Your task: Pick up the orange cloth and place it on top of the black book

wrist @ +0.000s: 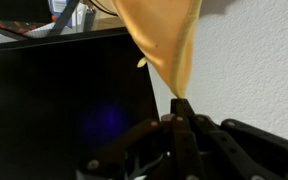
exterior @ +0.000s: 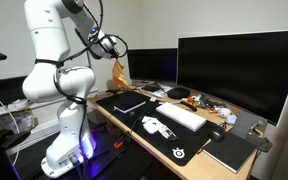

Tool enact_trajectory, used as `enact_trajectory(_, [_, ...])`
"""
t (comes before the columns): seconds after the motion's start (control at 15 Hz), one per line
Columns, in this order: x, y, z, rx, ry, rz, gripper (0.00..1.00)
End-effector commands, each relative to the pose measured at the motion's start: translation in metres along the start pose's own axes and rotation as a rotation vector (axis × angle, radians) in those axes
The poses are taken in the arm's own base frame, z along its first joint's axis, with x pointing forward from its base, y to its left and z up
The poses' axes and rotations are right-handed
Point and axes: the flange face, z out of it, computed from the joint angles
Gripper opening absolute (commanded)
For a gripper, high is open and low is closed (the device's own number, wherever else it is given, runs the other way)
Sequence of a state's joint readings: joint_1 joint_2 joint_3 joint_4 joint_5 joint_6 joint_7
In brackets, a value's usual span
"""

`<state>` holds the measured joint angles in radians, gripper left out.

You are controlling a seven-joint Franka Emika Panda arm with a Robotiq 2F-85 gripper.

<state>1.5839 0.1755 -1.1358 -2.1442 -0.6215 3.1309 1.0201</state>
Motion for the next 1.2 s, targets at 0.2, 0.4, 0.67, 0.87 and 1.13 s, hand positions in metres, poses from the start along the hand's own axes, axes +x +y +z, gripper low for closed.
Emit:
enact_trajectory(0.2, [-0.006,0.006,-0.011,-0.024,0.045,0.156,0.0])
enact_trajectory(0.4, [-0.026,0.005,-0.017,-0.03,0.036,0.193,0.0])
enact_trajectory(0.67, [-0.05,0.012,-0.032,-0.028,0.04,0.241,0.0])
enact_trajectory(0.87, [-0.046,0.007,-0.024,-0.035,0.01,0.21,0.01])
enact_trajectory(1.13, [-0.045,0.008,-0.024,-0.036,0.01,0.212,0.01])
